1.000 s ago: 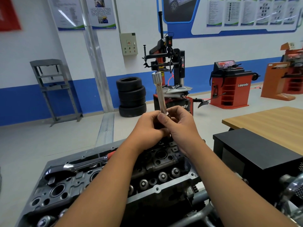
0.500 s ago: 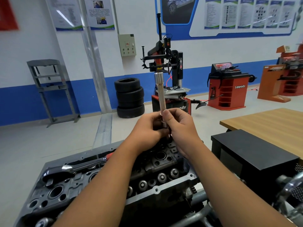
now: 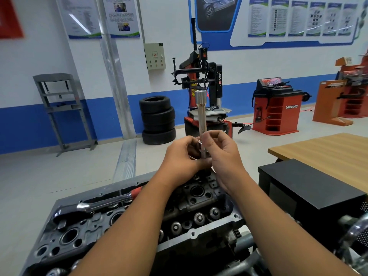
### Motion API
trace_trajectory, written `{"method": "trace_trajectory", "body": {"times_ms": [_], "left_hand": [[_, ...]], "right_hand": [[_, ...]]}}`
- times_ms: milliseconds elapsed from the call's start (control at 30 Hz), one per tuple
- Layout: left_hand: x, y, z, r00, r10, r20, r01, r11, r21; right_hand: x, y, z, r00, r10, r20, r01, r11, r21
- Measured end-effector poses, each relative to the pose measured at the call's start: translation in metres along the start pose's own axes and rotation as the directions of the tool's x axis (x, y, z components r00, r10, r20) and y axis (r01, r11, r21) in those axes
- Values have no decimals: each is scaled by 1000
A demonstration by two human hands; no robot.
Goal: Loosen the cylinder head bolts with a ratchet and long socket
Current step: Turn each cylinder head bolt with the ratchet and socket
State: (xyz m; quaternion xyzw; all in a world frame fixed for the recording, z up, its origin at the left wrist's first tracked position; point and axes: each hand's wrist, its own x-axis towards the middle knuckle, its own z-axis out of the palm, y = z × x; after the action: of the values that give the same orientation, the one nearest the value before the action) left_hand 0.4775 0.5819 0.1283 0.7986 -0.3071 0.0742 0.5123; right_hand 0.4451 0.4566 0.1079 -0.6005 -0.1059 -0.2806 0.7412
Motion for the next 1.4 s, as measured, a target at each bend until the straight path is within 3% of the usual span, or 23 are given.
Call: {"method": "trace_trajectory", "body": {"times_ms": [67,233,433,600,833,1067,1233,1400], "left_hand": [[-1,0,-1,999,-20,-45,22,999,43],[-2,0,-2,987,54,149,-41,995,-90],[0,-3,2,999,41,-24,-40,999,30],[0,-3,-2,983,53,175,-36,994,-101],[0,-1,1,1000,15,11,-15,1000,18],[0,-4,-4,988,55,142,-40,994,-106],[3,-8,-1,998,59,31,-61,997,52],[0,-8,-3,979,104,175,-91,993,-76]], "right_hand": [[0,0,0,1000,-13,7,13,1000,-6],[1,2,0,1000,-13,14,13,1000,-1],[1,5,-1,999,-24,30,25,999,-39],[3,7,-2,999,-18,47,20,999,-42],[2,2,0,999,8,47,-6,1000,-30],[2,3,0,999,4,34,-3,1000,-26],[1,2,-2,999,-6,50,6,1000,-16],[0,2,-1,996,-3,84,6,999,-33]]}}
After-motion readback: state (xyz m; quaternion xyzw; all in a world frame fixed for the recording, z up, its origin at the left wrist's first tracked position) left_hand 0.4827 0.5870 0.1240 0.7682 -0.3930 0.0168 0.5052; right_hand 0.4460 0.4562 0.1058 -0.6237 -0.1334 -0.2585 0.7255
